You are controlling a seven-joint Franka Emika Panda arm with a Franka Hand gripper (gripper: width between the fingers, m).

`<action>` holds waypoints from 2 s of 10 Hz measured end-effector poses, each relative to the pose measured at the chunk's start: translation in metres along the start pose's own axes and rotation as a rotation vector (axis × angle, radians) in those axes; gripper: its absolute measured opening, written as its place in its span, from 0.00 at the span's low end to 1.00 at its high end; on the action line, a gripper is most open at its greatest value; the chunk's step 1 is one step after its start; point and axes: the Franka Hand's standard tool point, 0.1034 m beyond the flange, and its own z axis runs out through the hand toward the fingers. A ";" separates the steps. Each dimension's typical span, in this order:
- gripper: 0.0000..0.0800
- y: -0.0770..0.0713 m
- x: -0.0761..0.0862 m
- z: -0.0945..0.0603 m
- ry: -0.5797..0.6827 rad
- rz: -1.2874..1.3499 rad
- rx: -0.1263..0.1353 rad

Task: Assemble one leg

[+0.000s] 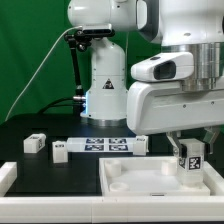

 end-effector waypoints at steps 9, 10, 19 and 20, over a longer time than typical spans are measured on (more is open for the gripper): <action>0.37 -0.013 -0.001 0.003 0.003 0.924 0.009; 0.37 -0.013 -0.001 0.003 0.008 1.046 -0.004; 0.80 -0.016 0.000 0.003 0.006 1.074 -0.001; 0.80 -0.018 0.000 0.002 0.006 0.949 0.000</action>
Offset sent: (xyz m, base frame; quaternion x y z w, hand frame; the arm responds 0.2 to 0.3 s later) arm -0.0059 0.0094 -0.0073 0.0069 -0.0069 0.2418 0.9703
